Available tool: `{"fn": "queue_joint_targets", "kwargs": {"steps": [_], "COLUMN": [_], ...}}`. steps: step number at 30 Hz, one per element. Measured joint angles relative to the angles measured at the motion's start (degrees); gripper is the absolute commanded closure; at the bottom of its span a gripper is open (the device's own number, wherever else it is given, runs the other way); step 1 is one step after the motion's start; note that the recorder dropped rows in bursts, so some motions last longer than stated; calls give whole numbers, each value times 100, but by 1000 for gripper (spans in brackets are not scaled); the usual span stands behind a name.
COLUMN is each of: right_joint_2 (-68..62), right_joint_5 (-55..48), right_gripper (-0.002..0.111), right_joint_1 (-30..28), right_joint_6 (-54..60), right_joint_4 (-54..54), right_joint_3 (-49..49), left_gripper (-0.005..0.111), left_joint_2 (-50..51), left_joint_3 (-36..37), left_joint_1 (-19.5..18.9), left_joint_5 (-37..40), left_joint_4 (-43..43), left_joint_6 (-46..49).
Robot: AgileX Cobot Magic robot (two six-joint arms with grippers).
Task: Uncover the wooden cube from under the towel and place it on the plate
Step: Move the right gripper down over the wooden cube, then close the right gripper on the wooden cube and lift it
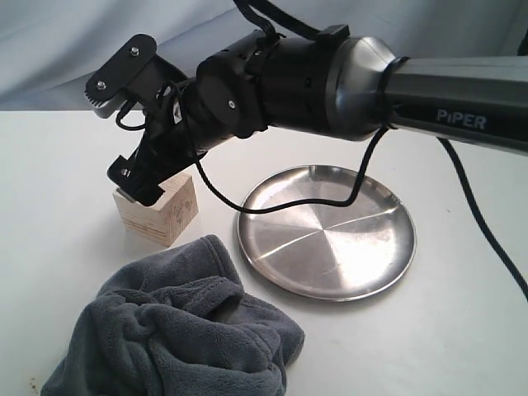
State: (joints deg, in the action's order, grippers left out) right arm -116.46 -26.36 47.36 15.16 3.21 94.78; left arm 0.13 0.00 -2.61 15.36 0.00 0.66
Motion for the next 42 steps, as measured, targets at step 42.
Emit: {"fn": "queue_joint_targets", "kwargs": {"steps": [42], "right_joint_2": [-2217], "right_joint_5": [-1227], "right_gripper": [23], "right_joint_1": [-194], "right_joint_6": [945], "right_joint_4": [-892], "right_joint_3": [2159], "left_gripper": [107], "left_joint_2": [0], "left_joint_3": [0], "left_joint_1": [0], "left_joint_5": [0], "left_joint_4": [0], "left_joint_6": [0]}}
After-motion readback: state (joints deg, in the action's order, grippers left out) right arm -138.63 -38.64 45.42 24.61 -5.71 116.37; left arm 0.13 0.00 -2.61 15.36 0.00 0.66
